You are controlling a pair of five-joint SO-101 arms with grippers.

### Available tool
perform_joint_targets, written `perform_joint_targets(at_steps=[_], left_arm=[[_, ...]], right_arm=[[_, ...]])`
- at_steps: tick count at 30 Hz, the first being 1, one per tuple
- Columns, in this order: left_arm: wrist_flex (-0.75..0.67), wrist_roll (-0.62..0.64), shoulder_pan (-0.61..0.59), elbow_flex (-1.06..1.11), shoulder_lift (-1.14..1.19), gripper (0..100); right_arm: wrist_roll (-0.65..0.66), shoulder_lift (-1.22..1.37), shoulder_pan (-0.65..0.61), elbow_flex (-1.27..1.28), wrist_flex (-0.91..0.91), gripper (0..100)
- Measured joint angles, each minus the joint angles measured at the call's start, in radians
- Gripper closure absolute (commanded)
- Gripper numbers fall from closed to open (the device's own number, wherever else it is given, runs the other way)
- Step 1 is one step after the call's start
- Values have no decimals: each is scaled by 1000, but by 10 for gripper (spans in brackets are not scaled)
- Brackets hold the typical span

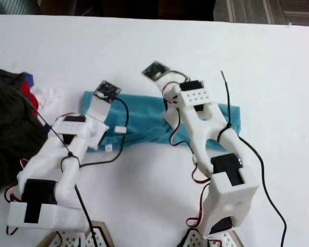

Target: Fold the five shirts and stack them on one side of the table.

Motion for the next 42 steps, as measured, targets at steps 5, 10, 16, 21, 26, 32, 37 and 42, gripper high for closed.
perform_joint_targets(at_steps=[5, 10, 16, 21, 26, 32, 37, 42], left_arm=[[0, 2, 0, 0, 0, 974], [0, 2, 0, 0, 0, 974], [0, 2, 0, 0, 0, 974], [0, 2, 0, 0, 0, 974], [0, 2, 0, 0, 0, 974], [0, 2, 0, 0, 0, 974], [0, 2, 0, 0, 0, 974], [0, 2, 0, 0, 0, 974]], right_arm=[[-18, -58, 55, -21, 130, 978], [0, -267, 164, -15, 288, 978], [152, -466, 295, 242, 275, 978], [199, -505, 382, 476, 43, 978], [204, -431, 394, 500, -172, 978], [204, -242, 399, 445, -385, 978], [204, -186, 399, 313, -304, 978], [204, -269, 442, 193, -106, 978]])
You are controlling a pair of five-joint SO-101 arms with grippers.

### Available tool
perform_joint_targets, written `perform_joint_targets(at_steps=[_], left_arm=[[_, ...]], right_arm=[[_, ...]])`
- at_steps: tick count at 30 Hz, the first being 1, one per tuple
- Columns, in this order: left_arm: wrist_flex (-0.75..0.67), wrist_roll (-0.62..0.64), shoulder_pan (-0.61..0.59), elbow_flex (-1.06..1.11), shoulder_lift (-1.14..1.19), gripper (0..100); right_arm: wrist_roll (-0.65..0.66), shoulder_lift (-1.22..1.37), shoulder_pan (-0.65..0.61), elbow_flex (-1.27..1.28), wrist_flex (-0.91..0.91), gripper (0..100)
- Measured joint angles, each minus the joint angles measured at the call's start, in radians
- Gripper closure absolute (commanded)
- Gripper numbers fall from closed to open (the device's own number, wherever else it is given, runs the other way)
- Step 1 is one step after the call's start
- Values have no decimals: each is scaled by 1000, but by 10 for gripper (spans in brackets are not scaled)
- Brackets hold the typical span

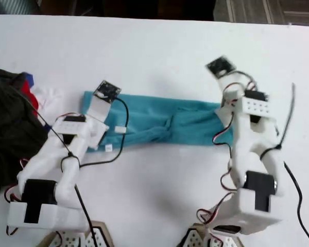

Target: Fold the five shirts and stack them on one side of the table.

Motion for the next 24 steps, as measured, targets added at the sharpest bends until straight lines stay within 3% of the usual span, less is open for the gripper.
perform_joint_targets(at_steps=[6, 18, 24], left_arm=[[0, 0, 0, 0, 0, 974], [3, -5, 0, 0, -9, 974], [180, -2, 6, -118, -9, 974]], right_arm=[[2, -109, 21, -21, 37, 978], [0, 46, 49, 150, -48, 978], [0, -43, 104, 252, -46, 978]])
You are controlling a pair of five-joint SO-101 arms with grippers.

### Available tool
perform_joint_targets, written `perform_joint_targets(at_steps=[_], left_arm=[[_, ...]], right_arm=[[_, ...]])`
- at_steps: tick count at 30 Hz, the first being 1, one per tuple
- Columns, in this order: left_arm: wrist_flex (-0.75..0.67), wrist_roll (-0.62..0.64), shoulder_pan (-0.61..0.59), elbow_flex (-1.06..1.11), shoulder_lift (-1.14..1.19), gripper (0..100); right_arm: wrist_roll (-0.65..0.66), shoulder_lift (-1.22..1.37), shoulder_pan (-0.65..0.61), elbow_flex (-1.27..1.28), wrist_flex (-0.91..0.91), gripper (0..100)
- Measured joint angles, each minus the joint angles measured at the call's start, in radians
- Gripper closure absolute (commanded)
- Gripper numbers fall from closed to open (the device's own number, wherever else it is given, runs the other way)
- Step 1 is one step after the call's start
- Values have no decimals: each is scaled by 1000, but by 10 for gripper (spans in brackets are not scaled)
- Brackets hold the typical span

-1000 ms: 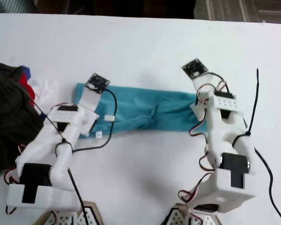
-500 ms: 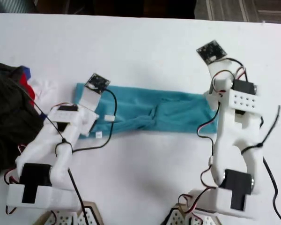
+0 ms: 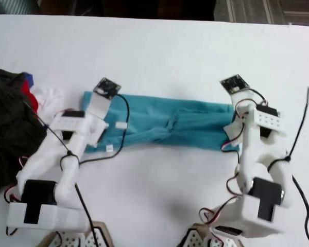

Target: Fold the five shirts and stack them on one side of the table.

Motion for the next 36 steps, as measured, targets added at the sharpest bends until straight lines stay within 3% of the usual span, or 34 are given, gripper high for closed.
perform_joint_targets(at_steps=[4, 8, 10, 13, 16, 18, 25, 29, 36], left_arm=[[192, 0, 41, -140, 0, 974], [333, 0, 109, -204, 0, 974], [319, 0, 143, -175, 0, 974], [192, 0, 190, -52, -5, 974], [31, -3, 201, 72, -6, 974], [-5, -3, 201, 106, -18, 974], [18, -5, 192, 117, -32, 974], [74, -5, 192, 72, -31, 974], [264, -2, 187, -75, -190, 974]], right_arm=[[-8, -118, -2, 15, 0, 978], [-97, -265, -25, 35, 29, 978], [-109, -316, -52, 74, 61, 978], [-114, -354, -98, 163, 68, 978], [-117, -373, -126, 273, 5, 978], [-117, -376, -126, 344, -49, 978], [-133, -376, -124, 549, -287, 978], [-267, -388, -118, 626, -465, 978], [-520, -488, 54, 634, -511, 978]])
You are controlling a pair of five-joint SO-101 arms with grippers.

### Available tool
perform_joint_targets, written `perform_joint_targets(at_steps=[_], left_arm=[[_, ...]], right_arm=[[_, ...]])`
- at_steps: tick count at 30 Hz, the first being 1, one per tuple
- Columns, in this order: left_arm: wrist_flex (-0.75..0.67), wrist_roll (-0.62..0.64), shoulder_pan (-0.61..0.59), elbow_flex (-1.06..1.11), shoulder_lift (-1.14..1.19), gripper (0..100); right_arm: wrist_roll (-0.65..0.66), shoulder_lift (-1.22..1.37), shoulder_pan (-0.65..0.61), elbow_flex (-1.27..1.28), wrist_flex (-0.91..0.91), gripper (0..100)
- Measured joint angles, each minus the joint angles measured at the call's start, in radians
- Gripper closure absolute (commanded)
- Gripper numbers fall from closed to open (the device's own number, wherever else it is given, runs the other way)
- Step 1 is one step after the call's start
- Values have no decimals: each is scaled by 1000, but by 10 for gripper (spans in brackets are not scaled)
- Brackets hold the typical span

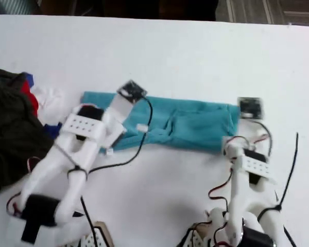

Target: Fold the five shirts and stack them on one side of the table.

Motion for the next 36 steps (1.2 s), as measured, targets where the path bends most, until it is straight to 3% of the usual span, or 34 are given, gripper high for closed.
perform_joint_targets(at_steps=[5, 10, 15, 20, 27, 36], left_arm=[[37, -2, -23, -41, -126, 974], [-81, -2, -123, 23, -130, 974], [-164, 35, -244, 28, 23, 944], [-66, 146, -350, -160, 258, 761], [117, 152, -364, -466, 537, 773], [169, 120, -374, -672, 764, 774]], right_arm=[[-176, -104, 193, 2, -14, 978], [-236, -132, 327, 46, -141, 978], [-236, -97, 336, 58, -238, 953], [-183, 31, 273, 3, -222, 821], [-120, 212, 221, -127, -144, 786], [-117, 245, 218, -158, -121, 786]])
